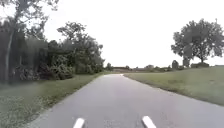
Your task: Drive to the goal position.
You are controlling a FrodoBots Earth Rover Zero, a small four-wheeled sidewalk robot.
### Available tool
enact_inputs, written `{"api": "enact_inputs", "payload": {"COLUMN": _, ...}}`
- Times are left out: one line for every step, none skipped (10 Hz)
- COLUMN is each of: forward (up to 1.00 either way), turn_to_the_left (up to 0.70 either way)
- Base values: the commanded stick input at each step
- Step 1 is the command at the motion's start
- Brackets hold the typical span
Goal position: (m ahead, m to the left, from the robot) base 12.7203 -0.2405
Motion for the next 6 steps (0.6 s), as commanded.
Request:
{"api": "enact_inputs", "payload": {"forward": 0.5, "turn_to_the_left": 0.0}}
{"api": "enact_inputs", "payload": {"forward": 0.5, "turn_to_the_left": 0.0}}
{"api": "enact_inputs", "payload": {"forward": 0.5, "turn_to_the_left": 0.0}}
{"api": "enact_inputs", "payload": {"forward": 0.5, "turn_to_the_left": 0.0}}
{"api": "enact_inputs", "payload": {"forward": 0.5, "turn_to_the_left": 0.0}}
{"api": "enact_inputs", "payload": {"forward": 0.5, "turn_to_the_left": 0.0}}
